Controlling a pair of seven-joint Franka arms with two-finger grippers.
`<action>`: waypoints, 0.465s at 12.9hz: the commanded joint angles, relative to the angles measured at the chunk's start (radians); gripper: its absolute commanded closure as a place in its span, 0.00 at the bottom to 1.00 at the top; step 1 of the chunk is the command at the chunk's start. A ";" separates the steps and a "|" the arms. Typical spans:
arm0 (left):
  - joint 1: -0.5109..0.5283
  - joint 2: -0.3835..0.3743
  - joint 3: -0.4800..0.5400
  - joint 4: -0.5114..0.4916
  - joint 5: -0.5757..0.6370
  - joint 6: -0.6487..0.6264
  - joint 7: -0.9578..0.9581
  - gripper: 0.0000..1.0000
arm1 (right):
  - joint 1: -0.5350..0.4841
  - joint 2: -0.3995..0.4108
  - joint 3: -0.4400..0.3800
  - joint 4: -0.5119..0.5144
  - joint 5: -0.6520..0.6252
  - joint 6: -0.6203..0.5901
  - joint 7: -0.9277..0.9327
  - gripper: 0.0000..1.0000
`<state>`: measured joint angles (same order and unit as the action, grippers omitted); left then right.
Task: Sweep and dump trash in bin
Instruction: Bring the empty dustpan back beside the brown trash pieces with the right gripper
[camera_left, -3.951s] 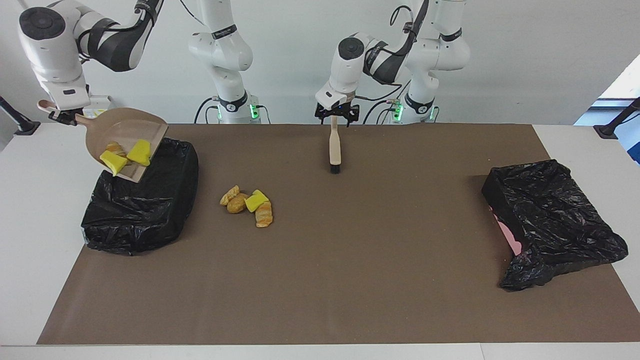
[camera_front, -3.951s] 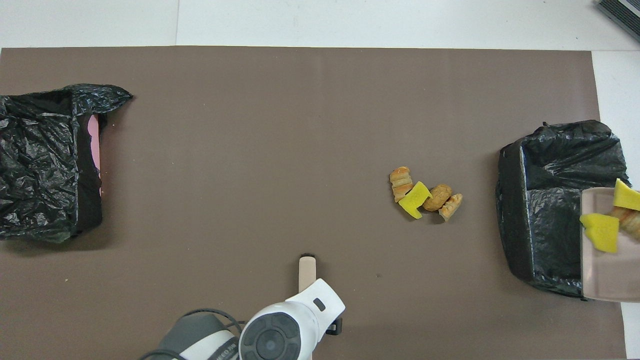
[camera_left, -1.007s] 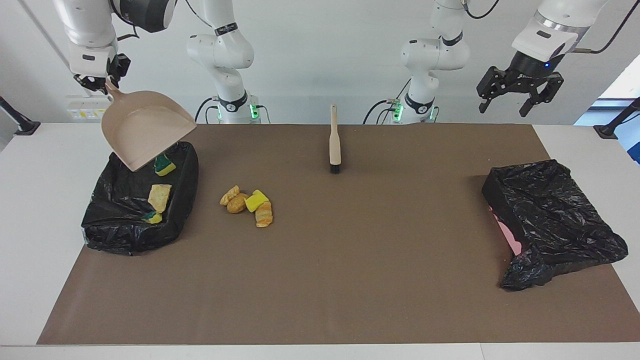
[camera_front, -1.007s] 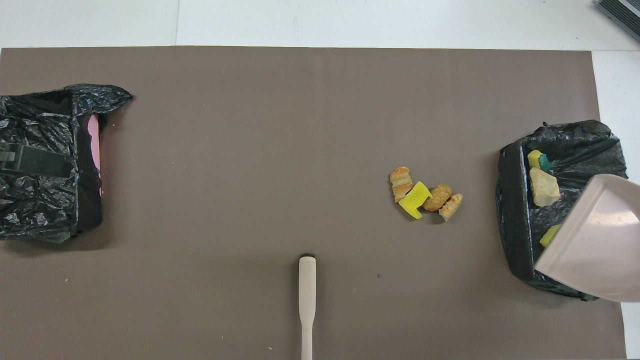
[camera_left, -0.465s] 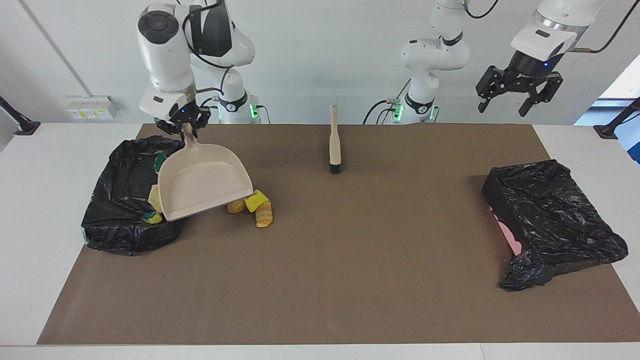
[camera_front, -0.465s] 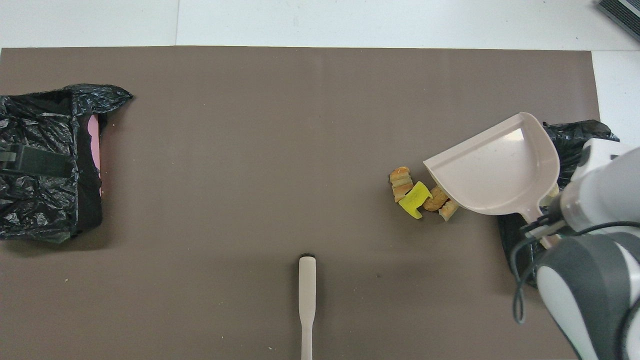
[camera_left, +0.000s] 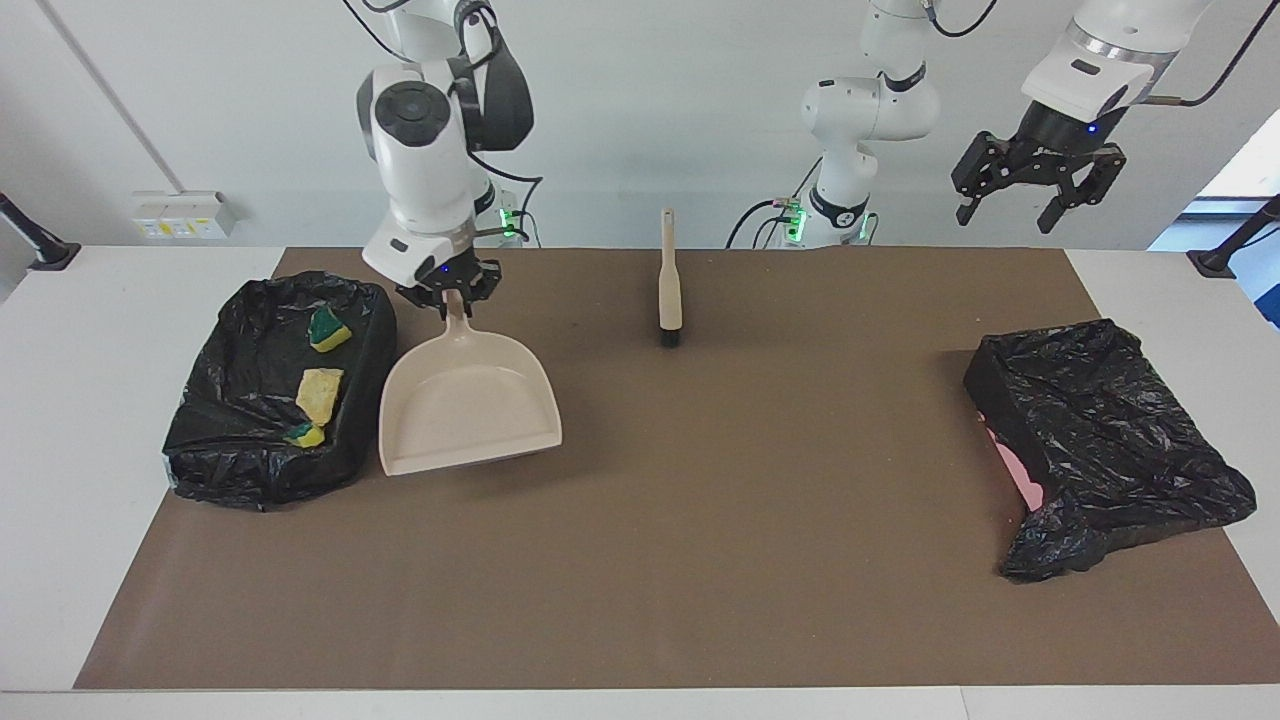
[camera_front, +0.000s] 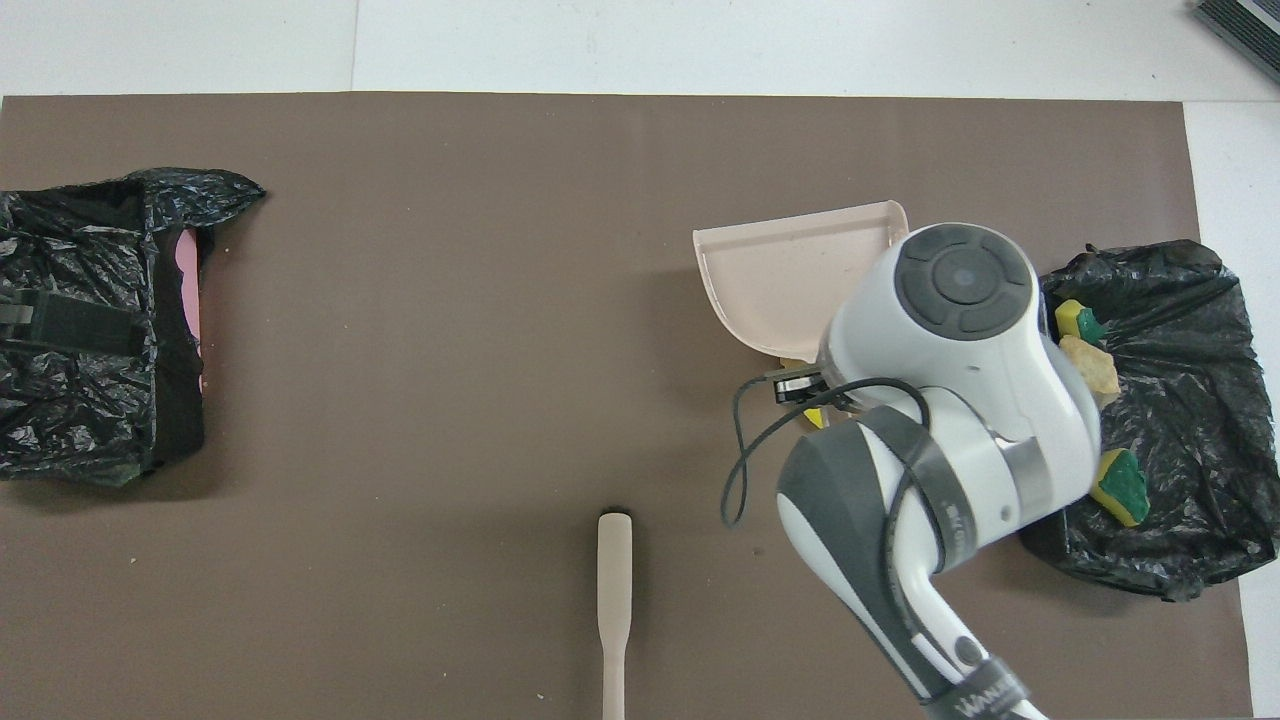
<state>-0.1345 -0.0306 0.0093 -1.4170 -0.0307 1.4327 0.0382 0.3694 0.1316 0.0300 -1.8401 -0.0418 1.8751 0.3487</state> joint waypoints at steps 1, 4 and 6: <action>0.013 -0.015 -0.012 -0.005 0.009 -0.020 0.000 0.00 | 0.077 0.112 -0.009 0.097 0.069 0.059 0.175 1.00; 0.007 -0.015 -0.012 -0.005 0.008 -0.020 -0.001 0.00 | 0.153 0.305 -0.007 0.328 0.112 0.065 0.343 1.00; 0.007 -0.015 -0.012 -0.005 0.008 -0.020 -0.001 0.00 | 0.192 0.413 -0.007 0.433 0.122 0.132 0.374 1.00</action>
<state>-0.1345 -0.0309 0.0045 -1.4170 -0.0307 1.4306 0.0381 0.5391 0.4107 0.0296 -1.5639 0.0494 1.9745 0.6898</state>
